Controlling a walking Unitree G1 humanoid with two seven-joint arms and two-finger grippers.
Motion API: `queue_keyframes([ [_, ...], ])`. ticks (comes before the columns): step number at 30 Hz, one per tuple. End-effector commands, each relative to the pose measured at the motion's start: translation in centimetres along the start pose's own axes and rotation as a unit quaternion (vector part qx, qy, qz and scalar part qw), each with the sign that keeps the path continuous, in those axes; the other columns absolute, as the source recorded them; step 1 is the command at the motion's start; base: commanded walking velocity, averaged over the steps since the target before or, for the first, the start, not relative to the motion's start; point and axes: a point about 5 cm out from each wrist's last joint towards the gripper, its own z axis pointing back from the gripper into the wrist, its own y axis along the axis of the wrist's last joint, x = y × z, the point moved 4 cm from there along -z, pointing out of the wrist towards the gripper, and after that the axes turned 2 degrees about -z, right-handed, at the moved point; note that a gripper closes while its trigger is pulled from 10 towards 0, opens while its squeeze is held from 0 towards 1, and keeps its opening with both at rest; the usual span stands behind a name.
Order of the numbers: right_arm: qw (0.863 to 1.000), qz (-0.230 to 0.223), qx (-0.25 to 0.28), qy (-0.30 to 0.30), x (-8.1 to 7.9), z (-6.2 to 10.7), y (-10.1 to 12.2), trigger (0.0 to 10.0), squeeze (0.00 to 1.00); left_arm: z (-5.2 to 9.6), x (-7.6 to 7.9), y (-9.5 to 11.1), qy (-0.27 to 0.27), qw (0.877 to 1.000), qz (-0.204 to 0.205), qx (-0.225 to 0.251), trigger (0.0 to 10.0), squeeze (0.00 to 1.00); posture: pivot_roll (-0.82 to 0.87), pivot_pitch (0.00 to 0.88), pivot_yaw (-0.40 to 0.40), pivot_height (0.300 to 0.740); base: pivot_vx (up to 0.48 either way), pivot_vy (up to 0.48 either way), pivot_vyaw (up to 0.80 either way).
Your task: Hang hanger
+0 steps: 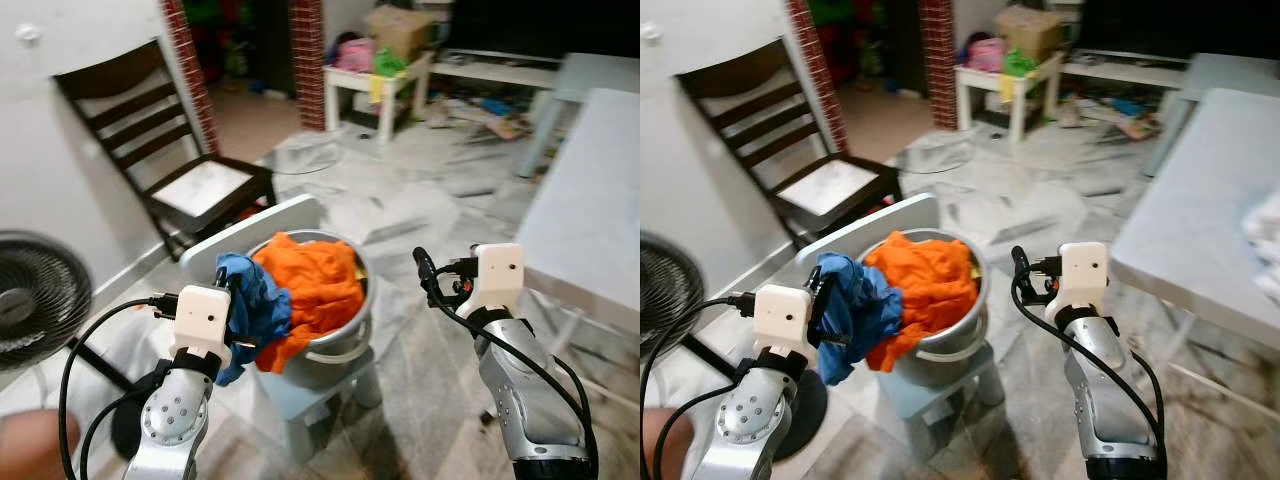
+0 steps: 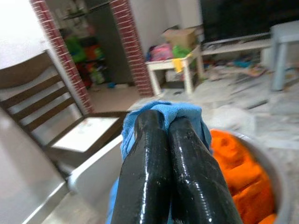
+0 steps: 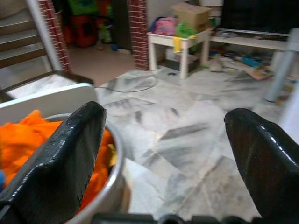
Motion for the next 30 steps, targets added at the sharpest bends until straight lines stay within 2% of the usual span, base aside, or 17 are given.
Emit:
queue_keyframes([
  [1, 1.0, 0.0, 0.008, 0.012, -0.8, -0.5, 0.5, 10.0, 0.0, -0.1, -0.2, -0.3, -0.001, 1.0, 0.0, -0.005, 10.0, 0.0, -0.08, 0.0, 0.096, 0.74, 0.0, 0.0, -0.8],
  [9, 1.0, 0.007, 0.015, 0.011, -0.6, -0.8, 0.8, 10.0, 0.0, -0.8, -0.1, -0.2, -0.009, 1.0, 0.0, -0.002, 10.0, 0.0, -0.09, 0.0, 0.106, 0.74, 0.0, 0.0, -0.78],
  [16, 1.0, 0.016, 0.02, 0.017, -0.9, -1.1, 1.1, 10.0, 0.0, -1.4, 0.0, -0.1, -0.013, 1.0, -0.001, 0.001, 10.0, 0.0, -0.1, 0.0, 0.111, 0.74, 0.0, 0.0, -0.46],
  [30, 0.999, 0.024, 0.02, 0.022, -1.2, -0.9, 0.8, 10.0, 0.0, -1.7, 0.1, -0.3, -0.011, 1.0, 0.003, 0.002, 10.0, 0.0, -0.12, 0.0, 0.108, 0.74, 0.0, 0.0, 0.0],
])
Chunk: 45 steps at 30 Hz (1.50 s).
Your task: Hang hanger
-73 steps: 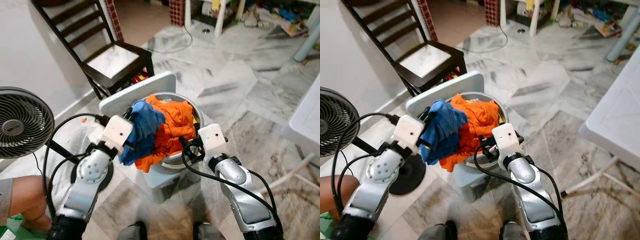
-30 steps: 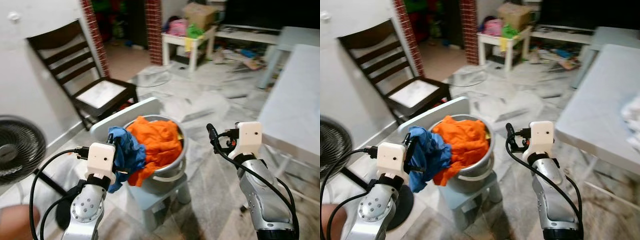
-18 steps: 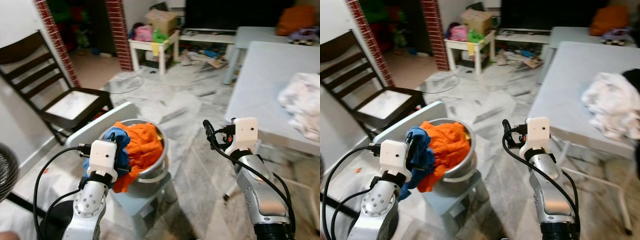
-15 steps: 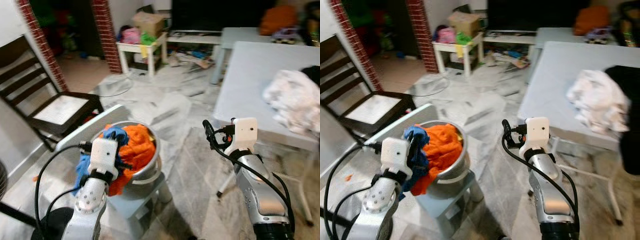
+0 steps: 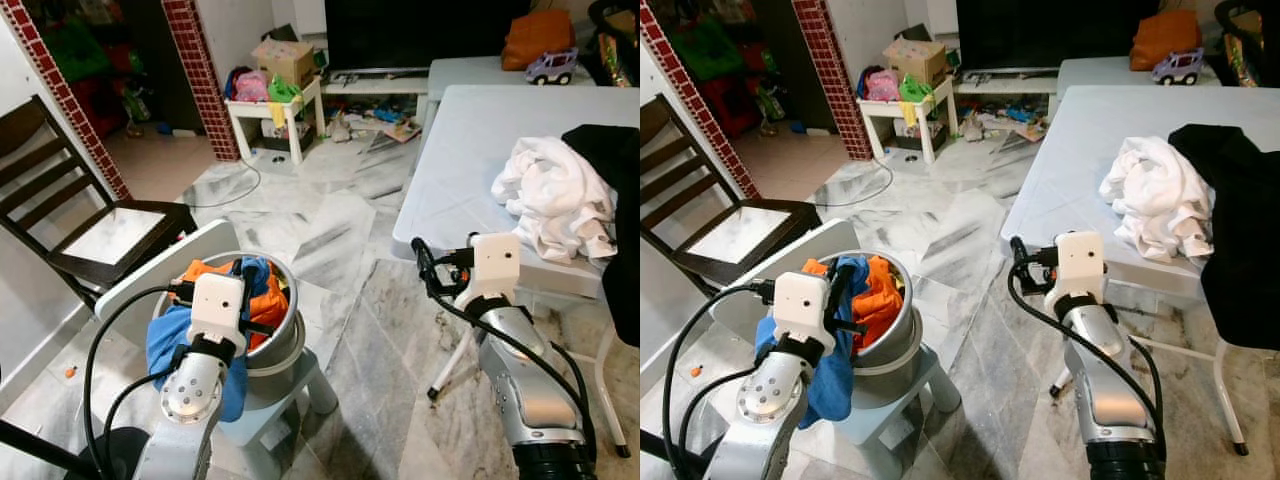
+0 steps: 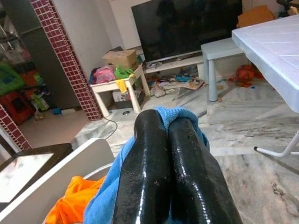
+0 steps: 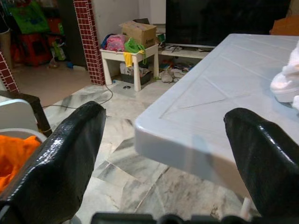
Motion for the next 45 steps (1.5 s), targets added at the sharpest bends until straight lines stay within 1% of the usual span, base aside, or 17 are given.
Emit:
queue_keyframes([
  [1, 1.0, 0.001, 0.006, 0.009, -0.67, -0.1, 0.29, 10.0, 0.0, -0.19, -0.72, 0.2, 0.009, 1.0, -0.008, 0.005, 10.0, 0.0, -0.12, 0.0, 0.107, 0.74, 0.0, 0.0, 0.0],
  [7, 1.0, 0.004, 0.005, 0.007, -0.46, -0.03, 0.32, 10.0, 0.0, -0.14, -0.56, 0.04, 0.008, 1.0, -0.005, 0.003, 10.0, 0.0, -0.12, 0.0, 0.108, 0.74, 0.0, 0.0, 0.0],
  [12, 1.0, 0.006, 0.002, 0.007, -0.55, 0.12, 0.15, 10.0, 0.0, -0.2, -0.62, 0.3, 0.019, 1.0, 0.003, 0.011, 10.0, 0.0, -0.12, 0.0, 0.106, 0.74, 0.0, 0.0, 0.0],
  [14, 1.0, 0.005, 0.0, 0.008, -0.58, 0.2, 0.1, 10.0, 0.0, -0.25, -0.45, 0.21, 0.021, 0.999, 0.03, 0.005, 10.0, 0.0, -0.13, 0.0, 0.106, 0.74, 0.0, 0.0, 0.0],
  [18, 1.0, 0.005, -0.001, 0.007, -0.54, 0.28, 0.05, 10.0, 0.0, -0.28, -0.19, 0.29, 0.015, 1.0, 0.024, 0.004, 10.0, 0.0, -0.13, 0.0, 0.106, 0.74, 0.0, 0.0, 0.0],
  [26, 1.0, 0.006, -0.006, 0.007, -0.51, 0.59, -0.16, 10.0, 0.0, -0.21, -0.04, 0.16, 0.015, 0.999, 0.029, 0.001, 10.0, 0.0, -0.13, 0.0, 0.107, 0.74, 0.0, 0.0, 0.0],
  [45, 1.0, 0.01, -0.01, 0.009, -0.48, 0.85, -0.17, 10.0, 0.0, -0.19, 0.14, -0.19, 0.016, 0.999, 0.027, -0.011, 10.0, 0.0, -0.14, 0.0, 0.104, 0.74, -0.307, 0.0, 0.0],
])
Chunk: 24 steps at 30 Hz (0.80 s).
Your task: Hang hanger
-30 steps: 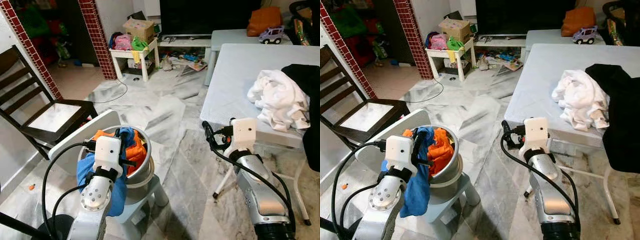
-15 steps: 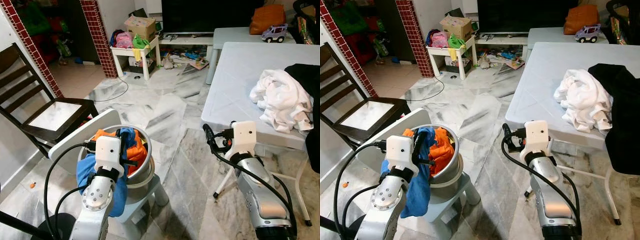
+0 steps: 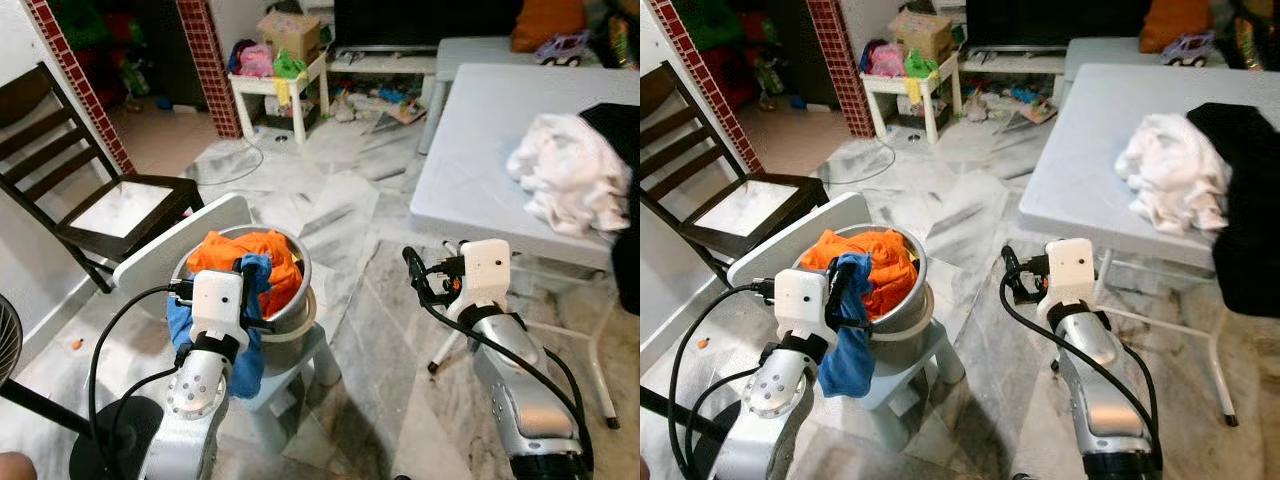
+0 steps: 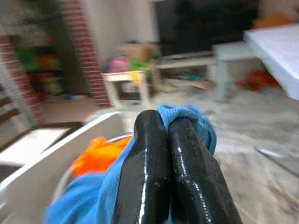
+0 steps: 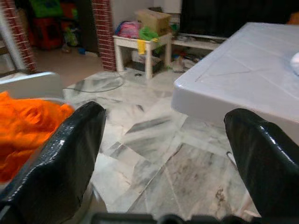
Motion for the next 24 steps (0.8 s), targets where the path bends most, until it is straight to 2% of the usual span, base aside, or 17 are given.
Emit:
queue_keyframes([
  [1, 1.0, 0.003, 0.007, 0.009, -0.58, -0.21, 0.59, 10.0, 0.0, 0.27, -0.21, -0.44, 0.003, 1.0, -0.006, -0.01, 10.0, 0.0, -0.13, 0.0, 0.103, 0.74, -0.322, 0.0, 0.0],
  [8, 1.0, 0.003, 0.006, 0.01, -0.61, -0.28, 0.63, 10.0, 0.0, 0.25, -0.23, -0.46, 0.001, 1.0, -0.008, -0.011, 10.0, 0.0, -0.13, 0.0, 0.102, 0.74, -0.325, 0.0, 0.0],
  [24, 1.0, 0.0, 0.007, 0.011, -0.81, -0.31, 0.61, 10.0, 0.0, 0.05, 0.05, -0.32, -0.017, 1.0, 0.022, -0.007, 10.0, 0.0, -0.14, 0.0, 0.116, 0.74, 0.0, 0.0, 0.0],
])
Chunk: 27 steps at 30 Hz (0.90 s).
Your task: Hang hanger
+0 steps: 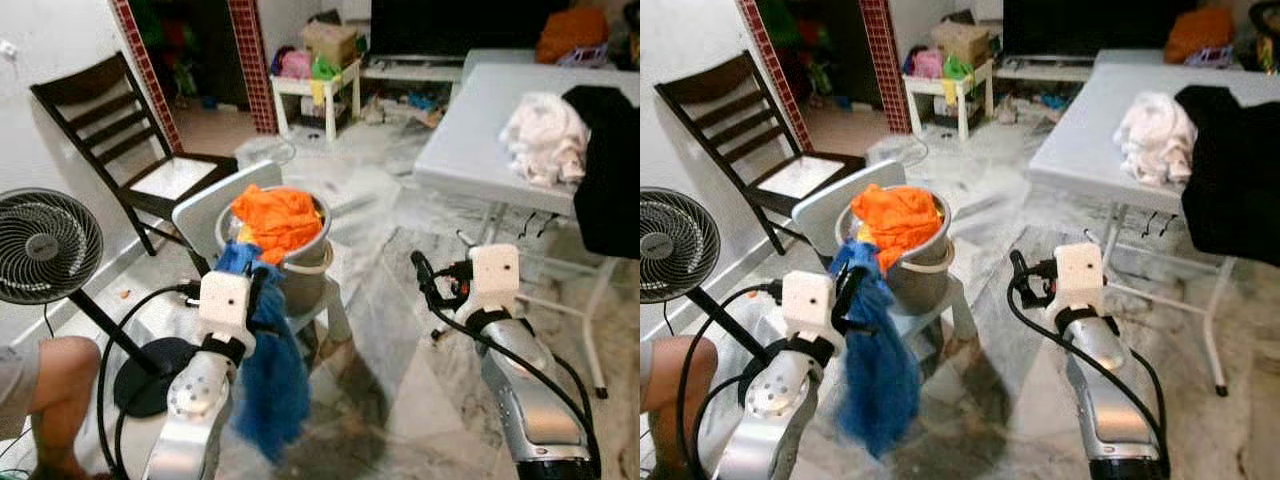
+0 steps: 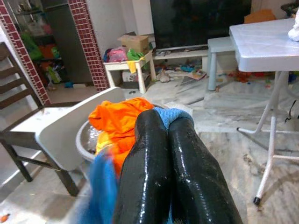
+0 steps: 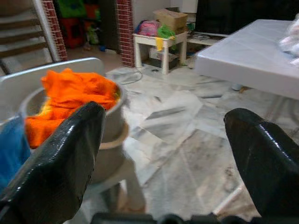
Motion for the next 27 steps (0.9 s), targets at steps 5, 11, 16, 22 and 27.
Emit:
queue_keyframes([
  [5, 1.0, 0.004, 0.014, 0.002, -0.3, -0.13, 0.87, 10.0, 0.0, -0.28, -0.11, 0.37, 0.001, 1.0, 0.011, 0.006, 10.0, 0.0, -0.14, 0.0, 0.118, 0.74, 0.0, 0.0, 0.0],
  [11, 1.0, 0.003, 0.013, 0.001, -0.33, 0.04, 0.7, 10.0, 0.0, -0.41, -0.2, 0.43, -0.002, 1.0, 0.014, 0.006, 10.0, 0.0, -0.14, 0.006, 0.129, 0.74, 0.0, 0.0, 0.0],
  [16, 1.0, 0.002, 0.013, 0.001, -0.44, 0.0, 0.76, 10.0, 0.0, -0.57, -0.22, 0.47, -0.004, 1.0, 0.018, 0.005, 10.0, 0.0, -0.14, 0.009, 0.134, 0.74, 0.0, 0.0, 0.0],
  [22, 1.0, 0.0, 0.013, 0.001, -0.49, 0.01, 0.67, 10.0, 0.0, -0.64, -0.15, 0.59, -0.009, 1.0, 0.022, 0.008, 10.0, 0.0, -0.14, 0.008, 0.135, 0.74, 0.0, 0.0, 0.0],
  [27, 1.0, -0.003, 0.011, 0.003, -0.61, 0.01, 0.62, 10.0, 0.0, -0.58, -0.09, 0.63, -0.016, 0.999, 0.027, 0.01, 10.0, 0.0, -0.14, 0.011, 0.134, 0.74, 0.0, 0.0, -0.19],
])
